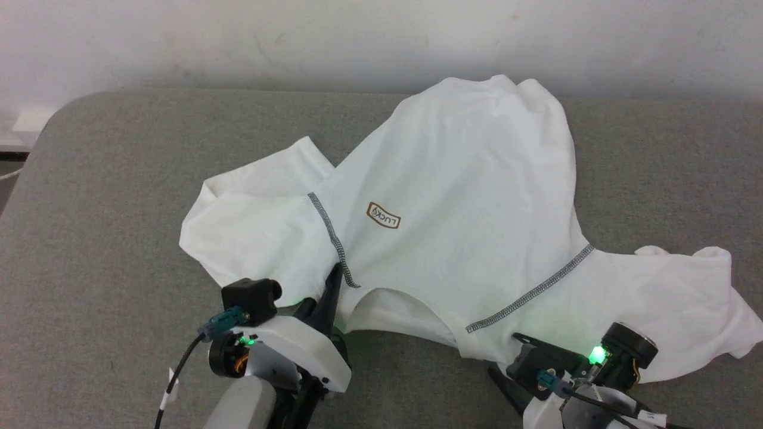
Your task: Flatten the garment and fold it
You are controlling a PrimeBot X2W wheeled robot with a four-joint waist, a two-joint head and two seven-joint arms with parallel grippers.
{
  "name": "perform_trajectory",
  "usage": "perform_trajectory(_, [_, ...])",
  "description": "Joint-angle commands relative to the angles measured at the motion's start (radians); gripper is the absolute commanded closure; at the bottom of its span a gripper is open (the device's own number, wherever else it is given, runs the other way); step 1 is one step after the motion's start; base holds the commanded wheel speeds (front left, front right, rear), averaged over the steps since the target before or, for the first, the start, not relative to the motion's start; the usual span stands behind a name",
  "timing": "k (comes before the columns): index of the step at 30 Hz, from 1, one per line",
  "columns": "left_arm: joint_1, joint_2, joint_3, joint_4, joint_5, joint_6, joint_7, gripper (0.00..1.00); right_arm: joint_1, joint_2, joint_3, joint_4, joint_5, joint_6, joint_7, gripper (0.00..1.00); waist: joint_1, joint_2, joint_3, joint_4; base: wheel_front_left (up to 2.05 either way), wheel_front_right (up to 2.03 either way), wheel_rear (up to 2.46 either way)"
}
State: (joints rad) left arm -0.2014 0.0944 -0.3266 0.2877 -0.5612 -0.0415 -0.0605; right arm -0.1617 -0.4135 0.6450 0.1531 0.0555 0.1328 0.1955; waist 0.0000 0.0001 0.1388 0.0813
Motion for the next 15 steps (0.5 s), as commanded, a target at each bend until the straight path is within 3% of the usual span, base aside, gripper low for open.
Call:
perform_trajectory(1, [0.007, -0.001, -0.005, -0.007, 0.011, 0.008, 0.004, 1.00, -0.034, -0.001, 0.014, 0.042, -0.024, -0.002, -0.010, 0.00, 0.0000, -0.0001, 0.013, 0.018, 0.00, 0.00, 0.00])
perform_trajectory(6, [0.011, 0.006, -0.016, -0.004, 0.013, 0.012, 0.021, 1.00, -0.082, 0.014, 0.034, 0.139, -0.051, -0.002, -0.050, 0.00, 0.0000, -0.0001, 0.015, 0.028, 0.00, 0.00, 0.00])
perform_trajectory(7, [0.013, 0.008, -0.017, -0.002, 0.013, 0.012, 0.023, 1.00, -0.088, 0.019, 0.036, 0.149, -0.050, -0.002, -0.065, 0.56, 0.0000, -0.0001, 0.013, 0.028, 0.00, 0.00, 0.00])
perform_trajectory(8, [0.015, 0.011, -0.018, 0.000, 0.013, 0.013, 0.026, 1.00, -0.093, 0.026, 0.029, 0.155, -0.049, -0.002, -0.084, 1.00, 0.0000, -0.0001, 0.011, 0.027, 0.00, 0.00, 0.00])
perform_trajectory(15, [0.019, 0.036, -0.006, -0.012, 0.001, 0.007, 0.028, 1.00, -0.085, 0.042, -0.068, 0.118, -0.061, -0.002, -0.197, 1.00, 0.0000, -0.0001, -0.025, 0.009, 0.00, 0.00, 0.00])
